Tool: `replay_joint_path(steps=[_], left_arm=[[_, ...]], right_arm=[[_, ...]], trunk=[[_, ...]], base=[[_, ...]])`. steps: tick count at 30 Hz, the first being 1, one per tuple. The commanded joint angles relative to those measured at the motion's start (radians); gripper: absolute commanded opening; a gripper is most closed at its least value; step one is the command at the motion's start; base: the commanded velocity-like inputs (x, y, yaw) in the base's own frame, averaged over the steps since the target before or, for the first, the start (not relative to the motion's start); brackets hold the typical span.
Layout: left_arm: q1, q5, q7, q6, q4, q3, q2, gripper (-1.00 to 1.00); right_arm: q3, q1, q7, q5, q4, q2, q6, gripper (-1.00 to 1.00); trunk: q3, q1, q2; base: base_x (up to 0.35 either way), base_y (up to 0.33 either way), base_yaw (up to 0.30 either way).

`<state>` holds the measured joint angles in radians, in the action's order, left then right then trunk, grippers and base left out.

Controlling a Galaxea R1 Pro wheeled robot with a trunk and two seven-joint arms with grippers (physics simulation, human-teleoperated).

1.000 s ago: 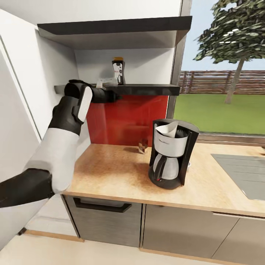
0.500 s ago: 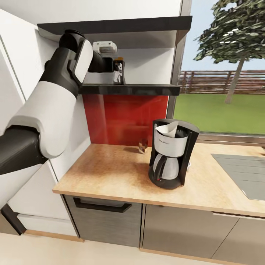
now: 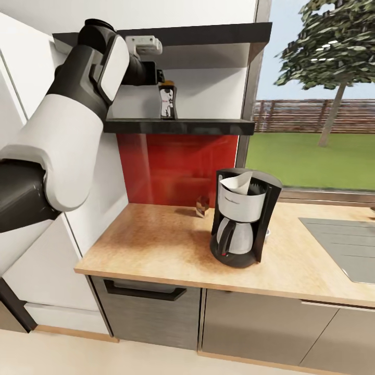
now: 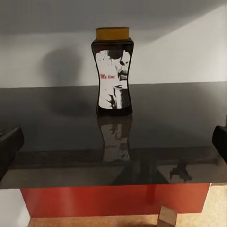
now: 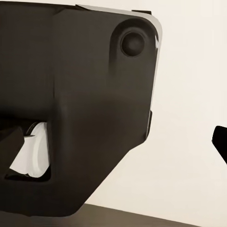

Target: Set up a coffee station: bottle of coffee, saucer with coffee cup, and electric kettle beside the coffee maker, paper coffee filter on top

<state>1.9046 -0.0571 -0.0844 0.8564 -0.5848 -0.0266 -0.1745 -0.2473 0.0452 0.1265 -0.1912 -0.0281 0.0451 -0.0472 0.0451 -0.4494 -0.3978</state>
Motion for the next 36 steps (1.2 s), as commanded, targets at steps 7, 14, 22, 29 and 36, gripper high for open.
replay_joint_path(steps=[7, 14, 22, 29, 36], left_arm=[[-0.01, -0.006, -0.02, -0.008, -0.023, -0.004, 0.0, 1.0], [-0.012, -0.004, -0.026, -0.08, -0.022, -0.005, 0.0, 1.0], [-0.043, -0.003, -0.034, -0.102, -0.016, -0.006, 0.0, 1.0], [-0.071, 0.002, -0.034, -0.102, -0.001, -0.028, 0.004, 1.0], [-0.111, 0.029, -0.034, -0.099, -0.007, -0.054, 0.003, 1.0]], right_arm=[[-0.008, -0.009, 0.004, -0.008, 0.003, 0.013, -0.003, 1.0], [-0.007, -0.046, 0.004, -0.011, 0.004, 0.07, -0.002, 1.0], [-0.011, -0.063, 0.004, -0.009, 0.002, 0.078, -0.003, 1.0], [-0.011, -0.062, 0.0, -0.01, -0.005, 0.046, -0.003, 1.0], [-0.013, -0.062, -0.001, -0.01, -0.003, 0.029, -0.003, 1.0]], trunk=[[0.002, -0.001, -0.002], [0.002, -0.001, -0.002], [0.002, -0.001, -0.002], [0.002, -0.001, -0.002], [0.002, -0.001, -0.002]], base=[[0.0, 0.0, 0.0], [0.0, 0.0, 0.0], [0.153, 0.0, 0.0], [0.134, 0.0, 0.0], [0.142, 0.0, 0.0]])
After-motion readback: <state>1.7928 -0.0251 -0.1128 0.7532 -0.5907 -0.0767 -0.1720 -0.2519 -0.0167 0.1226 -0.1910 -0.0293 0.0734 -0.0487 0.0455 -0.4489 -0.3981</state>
